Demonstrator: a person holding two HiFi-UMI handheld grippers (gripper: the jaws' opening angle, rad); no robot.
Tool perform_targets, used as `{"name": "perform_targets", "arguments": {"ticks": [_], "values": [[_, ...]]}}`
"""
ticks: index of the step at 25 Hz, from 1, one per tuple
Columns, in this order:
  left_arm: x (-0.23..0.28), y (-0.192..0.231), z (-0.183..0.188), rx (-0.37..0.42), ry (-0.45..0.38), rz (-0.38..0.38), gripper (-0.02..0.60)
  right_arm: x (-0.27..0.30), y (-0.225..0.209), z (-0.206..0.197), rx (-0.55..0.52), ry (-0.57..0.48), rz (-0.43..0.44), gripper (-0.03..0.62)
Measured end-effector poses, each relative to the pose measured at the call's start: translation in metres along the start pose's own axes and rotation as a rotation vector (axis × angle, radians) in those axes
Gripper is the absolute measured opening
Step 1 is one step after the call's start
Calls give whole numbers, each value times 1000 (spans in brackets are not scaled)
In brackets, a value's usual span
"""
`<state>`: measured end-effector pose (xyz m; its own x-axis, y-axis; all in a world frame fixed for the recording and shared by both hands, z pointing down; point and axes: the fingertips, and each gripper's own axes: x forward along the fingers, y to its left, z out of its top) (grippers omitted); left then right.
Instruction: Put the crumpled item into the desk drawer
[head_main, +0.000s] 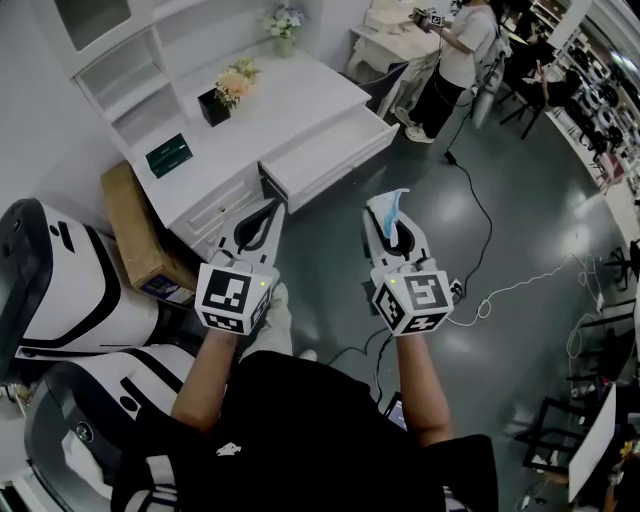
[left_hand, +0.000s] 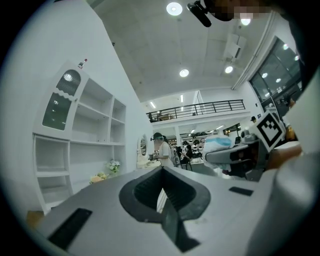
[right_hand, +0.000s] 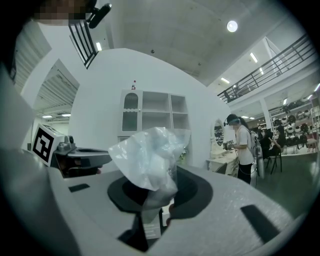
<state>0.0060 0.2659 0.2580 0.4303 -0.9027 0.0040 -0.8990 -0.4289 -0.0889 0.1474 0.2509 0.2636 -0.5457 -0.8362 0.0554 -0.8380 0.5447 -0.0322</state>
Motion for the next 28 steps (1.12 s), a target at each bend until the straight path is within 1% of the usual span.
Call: {"name": "perform_targets", "arguments": {"ticks": [12, 23, 28], "values": [[58, 35, -8, -8, 11, -6, 6, 63, -27, -3, -2, 23, 8, 86], [115, 85, -6, -11, 14, -10, 6, 138, -48, 5, -3, 42, 7, 86], [141, 109, -7, -21, 17, -26, 6, 172, -55, 8, -1, 51, -4, 86]]}}
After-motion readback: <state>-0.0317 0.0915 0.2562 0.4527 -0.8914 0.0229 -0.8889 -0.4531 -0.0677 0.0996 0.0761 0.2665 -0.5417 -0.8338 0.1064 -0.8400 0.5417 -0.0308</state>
